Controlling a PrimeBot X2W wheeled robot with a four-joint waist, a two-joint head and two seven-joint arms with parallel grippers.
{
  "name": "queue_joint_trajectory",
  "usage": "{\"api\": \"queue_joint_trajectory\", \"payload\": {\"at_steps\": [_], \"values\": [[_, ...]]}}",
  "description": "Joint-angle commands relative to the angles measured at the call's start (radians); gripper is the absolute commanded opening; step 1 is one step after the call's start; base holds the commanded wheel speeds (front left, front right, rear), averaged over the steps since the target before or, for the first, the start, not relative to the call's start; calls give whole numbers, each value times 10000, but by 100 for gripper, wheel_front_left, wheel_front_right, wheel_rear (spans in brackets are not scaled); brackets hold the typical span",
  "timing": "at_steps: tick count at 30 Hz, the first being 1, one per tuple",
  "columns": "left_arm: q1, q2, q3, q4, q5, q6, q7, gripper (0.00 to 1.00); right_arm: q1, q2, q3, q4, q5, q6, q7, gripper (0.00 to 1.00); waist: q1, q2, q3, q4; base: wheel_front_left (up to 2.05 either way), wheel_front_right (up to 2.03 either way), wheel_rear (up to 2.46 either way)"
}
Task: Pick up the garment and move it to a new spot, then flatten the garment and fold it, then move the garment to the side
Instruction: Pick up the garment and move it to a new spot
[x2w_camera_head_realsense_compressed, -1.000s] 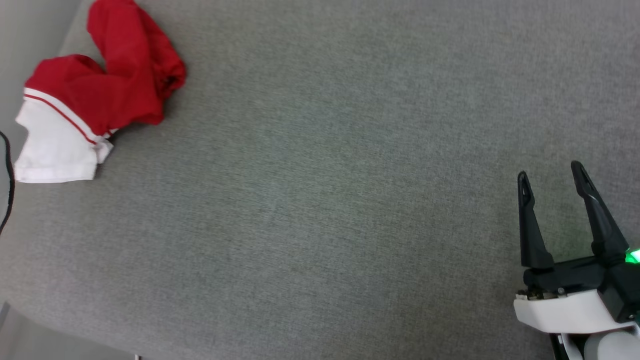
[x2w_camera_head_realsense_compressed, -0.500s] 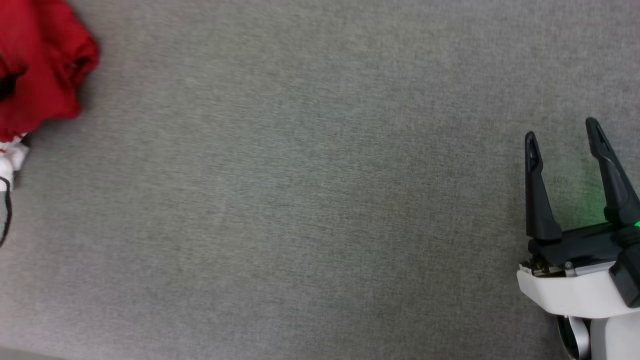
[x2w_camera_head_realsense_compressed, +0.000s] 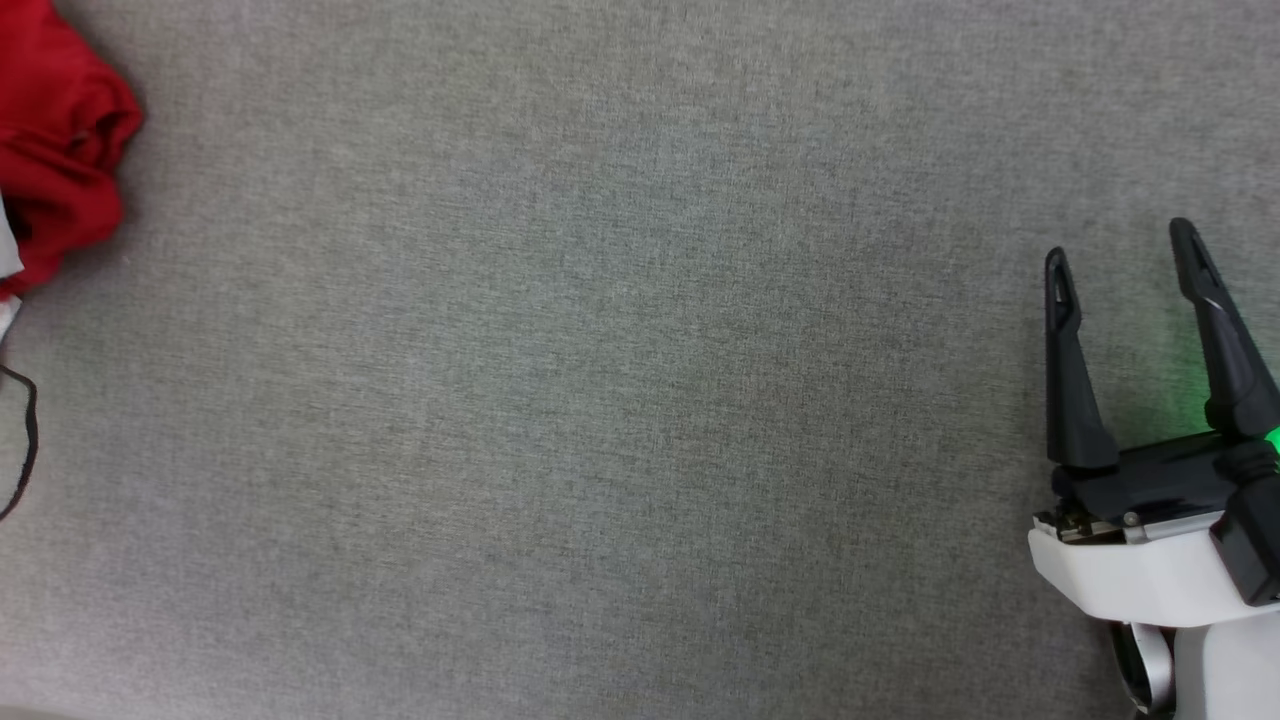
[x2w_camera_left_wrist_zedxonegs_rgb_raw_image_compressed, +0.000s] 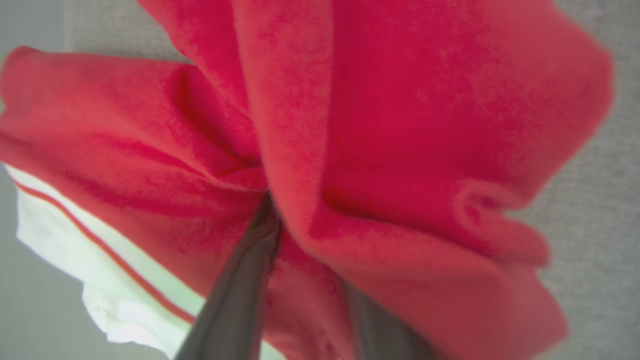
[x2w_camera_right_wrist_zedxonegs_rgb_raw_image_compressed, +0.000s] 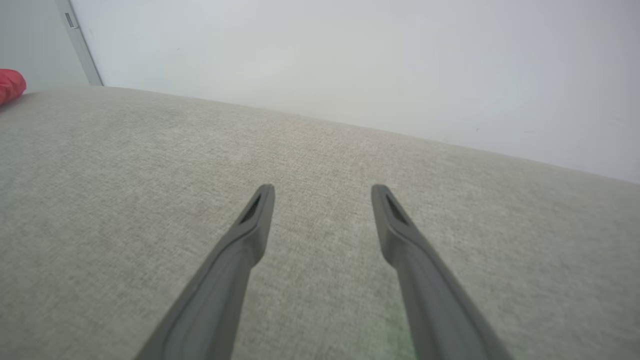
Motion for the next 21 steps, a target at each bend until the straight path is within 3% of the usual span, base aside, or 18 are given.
{"api": "queue_joint_trajectory", "payload": {"at_steps": [1, 6, 13, 21], "values": [[542, -276, -423, 265, -101, -2, 54, 0, -15, 6, 33, 94, 89, -7, -21, 100, 0, 0, -260, 48, 0, 0, 0], [125, 559, -622, -182, -185, 2, -391, 0, 146, 6, 176, 347, 307, -7, -21, 100, 0, 0, -1084, 105, 0, 0, 0], [-549, 1289, -1303, -1392, -2, 1, -630, 0, 532, 6, 277, 751, 737, -7, -21, 100, 0, 0, -2444, 122, 0, 0, 0], [-1728, 1372, -2453, -3254, 206, 0, -275, 0, 1005, 6, 362, 1043, 1144, -7, -22, 100, 0, 0, -3614, -244, 0, 0, 0]]}}
